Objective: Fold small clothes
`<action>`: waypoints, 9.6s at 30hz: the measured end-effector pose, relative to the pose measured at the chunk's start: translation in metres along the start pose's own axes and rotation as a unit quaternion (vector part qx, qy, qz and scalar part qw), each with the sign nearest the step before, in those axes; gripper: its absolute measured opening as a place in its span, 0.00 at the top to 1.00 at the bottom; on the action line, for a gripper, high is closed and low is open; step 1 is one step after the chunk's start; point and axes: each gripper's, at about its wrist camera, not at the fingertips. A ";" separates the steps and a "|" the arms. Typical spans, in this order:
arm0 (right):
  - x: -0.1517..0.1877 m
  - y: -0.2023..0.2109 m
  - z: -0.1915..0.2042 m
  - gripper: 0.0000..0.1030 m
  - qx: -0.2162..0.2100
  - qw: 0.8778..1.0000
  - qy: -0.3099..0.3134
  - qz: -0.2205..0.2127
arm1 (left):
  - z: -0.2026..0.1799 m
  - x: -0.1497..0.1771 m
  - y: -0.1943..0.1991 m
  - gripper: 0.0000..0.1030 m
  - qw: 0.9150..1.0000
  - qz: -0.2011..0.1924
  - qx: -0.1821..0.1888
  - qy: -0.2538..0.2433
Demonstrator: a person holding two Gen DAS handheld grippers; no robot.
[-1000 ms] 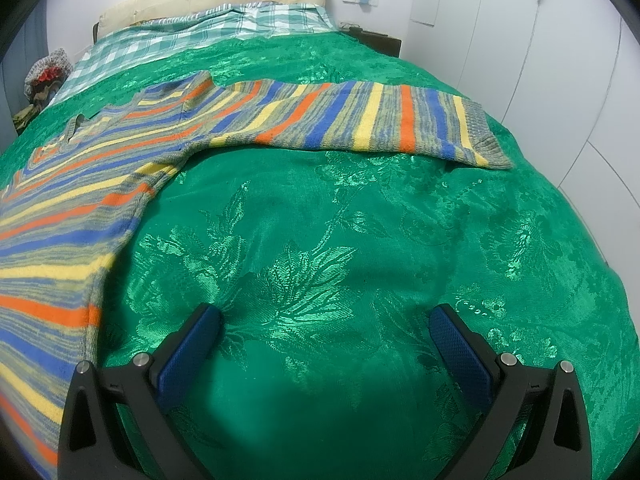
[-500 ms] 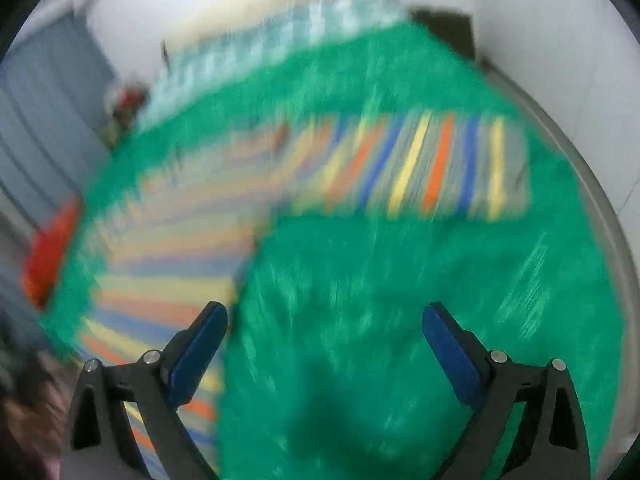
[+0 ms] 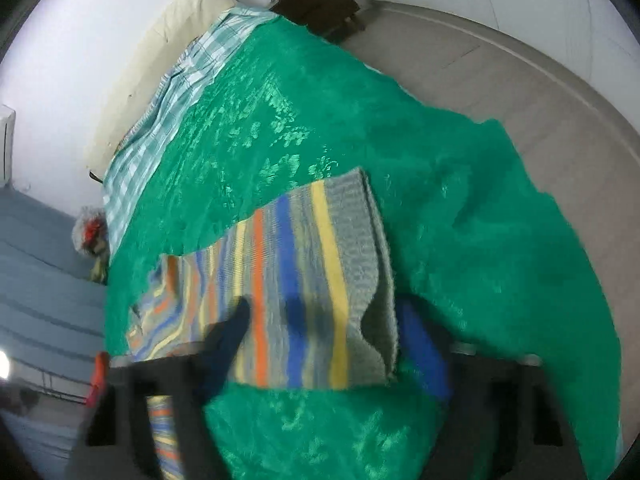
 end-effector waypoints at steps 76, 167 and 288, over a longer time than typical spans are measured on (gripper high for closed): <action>0.093 -0.127 0.238 0.36 0.214 0.921 0.326 -0.019 | 0.031 0.006 -0.019 0.01 0.999 -0.015 0.011 0.041; 0.433 0.060 0.144 0.28 0.015 0.937 0.335 0.100 | 0.289 -0.147 -0.130 0.98 0.963 -0.005 0.056 0.263; 0.396 0.142 0.118 0.29 0.067 0.925 0.341 -0.157 | 0.025 0.024 0.020 0.20 0.997 -0.080 0.003 0.007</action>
Point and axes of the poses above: each gripper's, at about its wrist camera, not at the fingertips, and y roughly against the way its jaws point, z to its left, x to its underside, and after that the axes turned 10 degrees about -y, right-handed
